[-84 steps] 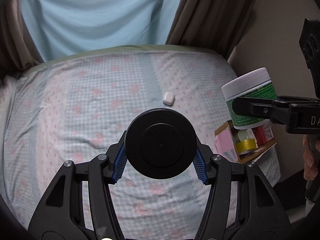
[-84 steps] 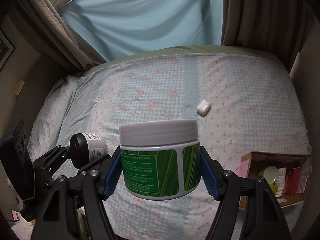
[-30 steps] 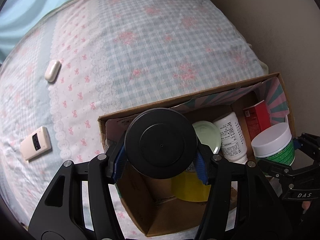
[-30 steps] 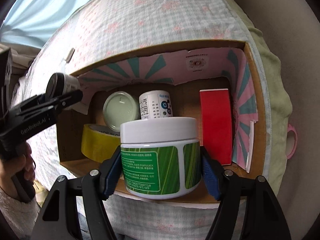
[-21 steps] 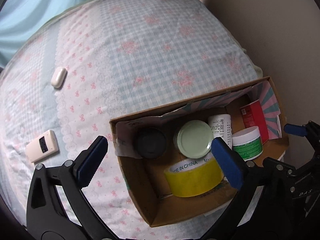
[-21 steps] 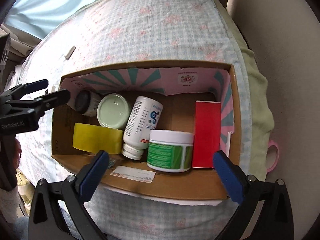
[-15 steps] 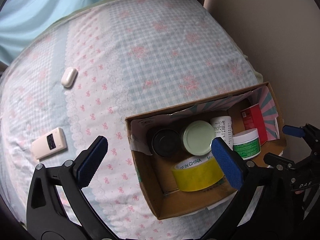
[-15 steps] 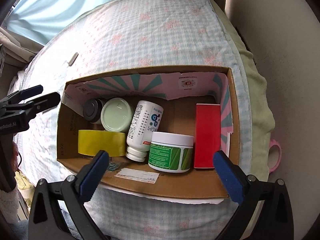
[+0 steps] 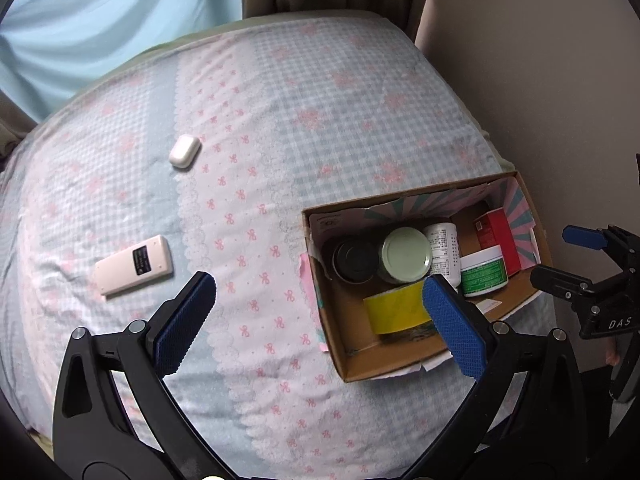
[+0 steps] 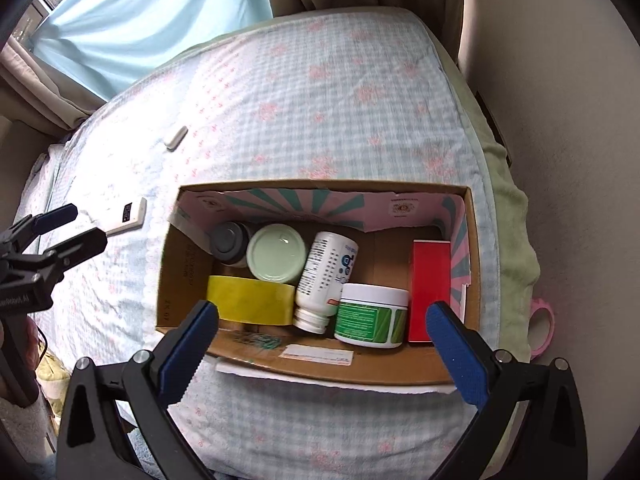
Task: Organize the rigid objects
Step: 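Move both tools back over the white remote and earbud case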
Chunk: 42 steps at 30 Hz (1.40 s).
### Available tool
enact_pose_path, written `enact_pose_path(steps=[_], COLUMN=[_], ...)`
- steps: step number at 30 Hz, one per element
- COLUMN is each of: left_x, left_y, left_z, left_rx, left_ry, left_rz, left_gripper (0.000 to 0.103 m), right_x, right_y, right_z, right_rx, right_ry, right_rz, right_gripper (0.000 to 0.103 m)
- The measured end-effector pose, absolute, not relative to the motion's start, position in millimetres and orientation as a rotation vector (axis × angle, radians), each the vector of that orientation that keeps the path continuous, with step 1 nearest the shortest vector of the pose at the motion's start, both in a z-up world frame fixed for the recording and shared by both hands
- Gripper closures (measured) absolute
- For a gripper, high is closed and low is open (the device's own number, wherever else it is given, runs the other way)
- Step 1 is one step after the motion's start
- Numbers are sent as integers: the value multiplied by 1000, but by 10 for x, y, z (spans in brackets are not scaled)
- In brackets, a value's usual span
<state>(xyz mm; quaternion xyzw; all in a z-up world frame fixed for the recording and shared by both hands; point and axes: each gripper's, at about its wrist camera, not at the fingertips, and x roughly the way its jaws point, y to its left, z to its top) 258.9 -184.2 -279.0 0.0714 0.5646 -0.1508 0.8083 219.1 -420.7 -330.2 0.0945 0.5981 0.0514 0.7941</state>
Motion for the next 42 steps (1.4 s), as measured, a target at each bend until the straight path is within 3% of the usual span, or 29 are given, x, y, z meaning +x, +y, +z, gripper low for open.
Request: enact_pose_path(steps=[25, 34, 42], left_x=[1922, 2285, 2835], left_y=[97, 752, 772], left_z=[-1791, -2076, -2664], left_rx=[199, 331, 557], left_ry=[1046, 1068, 1113], left_rz=[-372, -523, -662], left_gripper=[0, 0, 0], right_x=[2086, 2469, 3067], right_y=[-2422, -1750, -1401], right_z=[-2037, -2043, -2409], right_rx=[104, 43, -3], right_ry=[1093, 1081, 1111], right_rz=[142, 144, 240], right_gripper=[0, 0, 0])
